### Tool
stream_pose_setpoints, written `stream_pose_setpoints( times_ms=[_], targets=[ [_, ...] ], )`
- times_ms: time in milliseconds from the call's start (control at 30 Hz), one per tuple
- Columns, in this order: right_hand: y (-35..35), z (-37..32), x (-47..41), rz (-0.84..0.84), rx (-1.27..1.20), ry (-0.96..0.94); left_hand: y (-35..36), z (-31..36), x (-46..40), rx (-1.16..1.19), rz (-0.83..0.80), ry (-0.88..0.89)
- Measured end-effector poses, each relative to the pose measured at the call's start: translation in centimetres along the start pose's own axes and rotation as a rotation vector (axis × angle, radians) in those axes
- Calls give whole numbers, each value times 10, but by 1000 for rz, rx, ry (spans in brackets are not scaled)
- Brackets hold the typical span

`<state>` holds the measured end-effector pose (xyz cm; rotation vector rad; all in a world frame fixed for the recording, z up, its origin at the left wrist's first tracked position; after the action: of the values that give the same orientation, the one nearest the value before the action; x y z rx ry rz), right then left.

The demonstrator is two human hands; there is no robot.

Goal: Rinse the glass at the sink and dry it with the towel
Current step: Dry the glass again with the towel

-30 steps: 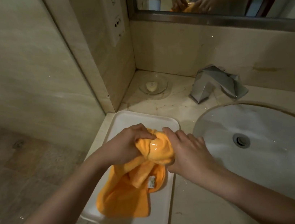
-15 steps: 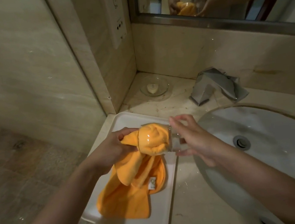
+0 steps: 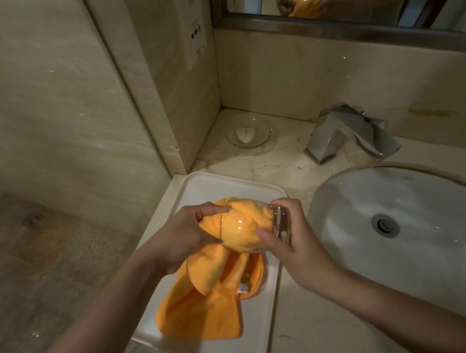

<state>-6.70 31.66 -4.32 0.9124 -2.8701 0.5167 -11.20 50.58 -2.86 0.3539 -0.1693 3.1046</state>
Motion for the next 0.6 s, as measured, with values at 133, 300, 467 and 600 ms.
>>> stream_pose_setpoints(
  times_ms=[133, 300, 467, 600],
  targets=[
    [-2, 12, -1, 72, 230, -392, -4, 7, -1, 30, -112, -31],
    [-1, 1, -7, -41, 180, -233, -9, 5, -3, 90, -111, -89],
    [-3, -17, -17, -210, -341, 492, -11, 9, -4, -46, -26, -7],
    [-4, -16, -16, -284, -351, 655, -5, 9, -2, -232, -41, 80]
  ],
)
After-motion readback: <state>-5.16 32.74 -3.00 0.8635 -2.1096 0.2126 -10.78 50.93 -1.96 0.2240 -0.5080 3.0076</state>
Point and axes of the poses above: each hand's wrist, its own x-axis away from the middle knuckle, its own y-axis out of the palm, z = x × y, the point moved 2 cm from there along -x, towards the middle knuckle, and after that the axes turned 10 degrees about y, right-handed, at the moved point
